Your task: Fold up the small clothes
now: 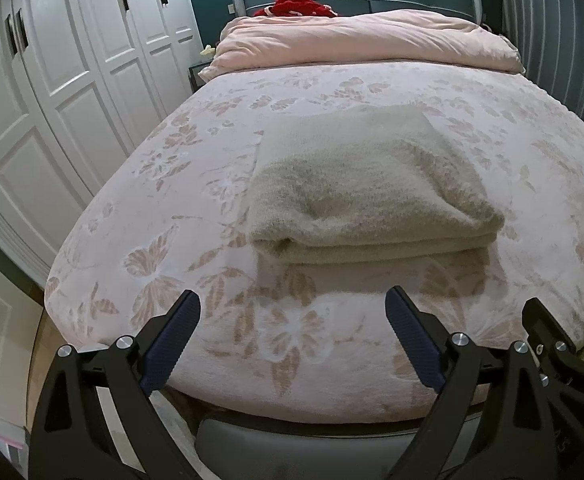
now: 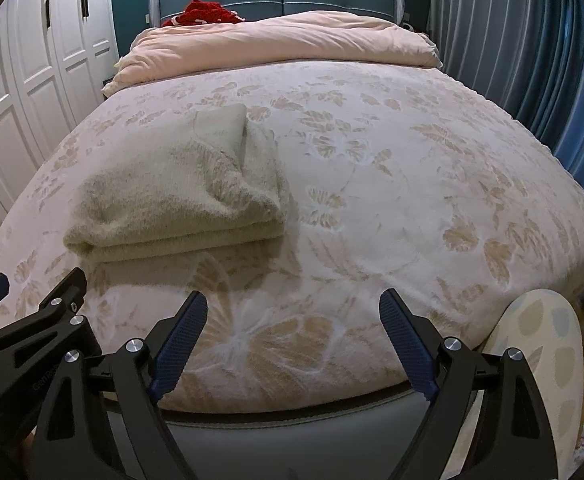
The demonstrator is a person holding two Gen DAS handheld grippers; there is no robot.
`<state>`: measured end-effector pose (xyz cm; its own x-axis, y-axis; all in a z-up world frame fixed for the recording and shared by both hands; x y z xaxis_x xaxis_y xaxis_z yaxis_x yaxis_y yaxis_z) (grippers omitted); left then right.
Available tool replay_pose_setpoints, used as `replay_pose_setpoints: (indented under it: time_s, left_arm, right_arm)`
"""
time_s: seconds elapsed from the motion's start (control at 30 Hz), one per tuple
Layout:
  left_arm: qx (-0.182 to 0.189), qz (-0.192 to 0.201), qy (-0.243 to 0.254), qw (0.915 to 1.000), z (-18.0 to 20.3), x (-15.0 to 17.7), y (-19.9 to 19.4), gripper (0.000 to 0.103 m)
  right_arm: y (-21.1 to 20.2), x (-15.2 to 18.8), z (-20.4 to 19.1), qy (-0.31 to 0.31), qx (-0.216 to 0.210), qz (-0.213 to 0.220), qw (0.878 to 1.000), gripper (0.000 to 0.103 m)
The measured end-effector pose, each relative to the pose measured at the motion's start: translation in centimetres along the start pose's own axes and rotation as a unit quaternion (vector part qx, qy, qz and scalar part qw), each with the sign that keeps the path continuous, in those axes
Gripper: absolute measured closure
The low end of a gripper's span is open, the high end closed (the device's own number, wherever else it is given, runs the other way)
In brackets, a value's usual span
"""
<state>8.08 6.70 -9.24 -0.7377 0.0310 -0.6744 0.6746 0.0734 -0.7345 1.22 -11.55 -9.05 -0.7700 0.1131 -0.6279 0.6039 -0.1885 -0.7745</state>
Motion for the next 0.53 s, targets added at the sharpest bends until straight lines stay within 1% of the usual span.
replay_pose_setpoints:
  time_s: [0.23,0.4,0.53]
  left_arm:
    - [0.002,0.001,-0.001,1.0000,-0.06,0.30,0.16,0.012]
    - [0.002,0.001,0.001,1.0000,0.14,0.48,0.23,0.018]
    - [0.006,-0.005,-0.003,1.0000,0.04,0.62,0.51,0.018]
  right_arm:
    - [0.13,0.32,-0.34,-0.002,0.003,-0.004,1.000,0.017]
    - [0.16,0.49,-0.63,-0.006,0.006,-0.008,1.000,0.021]
    - [0.15,0.54,-0.74,-0.005,0.005,-0.009,1.000,0.021]
Point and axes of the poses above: each gripper's, at about its wrist camera, not at the fingertips, and y roughly the way its jaws point, z to its right, x to its underside, the point moved 7 cm from there along y, roughly the way its jaws point, and after that the axes turned 7 degrees about -y, right-handed, at the moved point
